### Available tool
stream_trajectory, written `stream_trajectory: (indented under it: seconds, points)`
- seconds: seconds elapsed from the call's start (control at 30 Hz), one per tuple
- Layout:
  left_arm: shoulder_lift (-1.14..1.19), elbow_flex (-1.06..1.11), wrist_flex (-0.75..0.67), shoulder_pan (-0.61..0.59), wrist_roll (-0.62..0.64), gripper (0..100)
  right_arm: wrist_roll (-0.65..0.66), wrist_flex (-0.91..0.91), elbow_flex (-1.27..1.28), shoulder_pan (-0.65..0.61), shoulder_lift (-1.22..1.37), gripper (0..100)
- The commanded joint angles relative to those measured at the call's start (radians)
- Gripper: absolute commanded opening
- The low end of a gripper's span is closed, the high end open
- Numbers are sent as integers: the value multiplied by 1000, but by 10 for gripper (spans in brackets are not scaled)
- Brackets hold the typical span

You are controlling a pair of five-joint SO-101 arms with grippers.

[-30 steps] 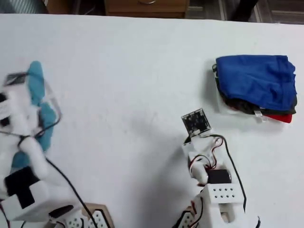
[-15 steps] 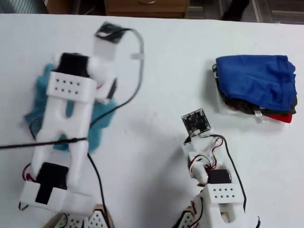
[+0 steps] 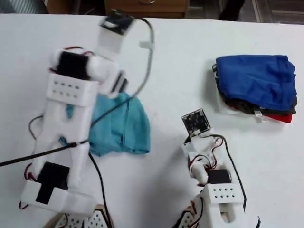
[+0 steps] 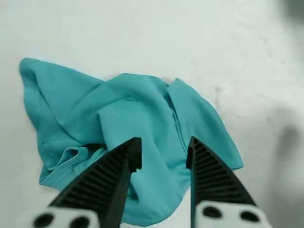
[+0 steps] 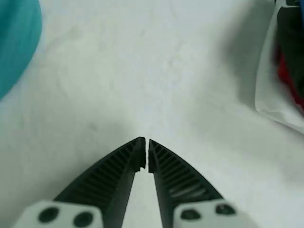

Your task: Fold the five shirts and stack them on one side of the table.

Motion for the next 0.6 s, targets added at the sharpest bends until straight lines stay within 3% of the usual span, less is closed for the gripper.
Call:
stream_trajectory:
  seconds: [0.0,0.17,0.3,0.43,0.57]
  points:
    - [-5,-27,14,-170,3,177,-2,-19,-5,-1,-13,21]
    - [-5,166,-32,-387,-87,177,-5,41,-48,-1,-7,21]
    - [-6,378,-180,-519,-196,177,-5,186,-227,-4,97,21]
    - [-9,576,-368,-586,-269,177,0,275,-430,-30,265,21]
    - [-9,746,-532,-620,-307,177,0,398,-597,-176,389,22]
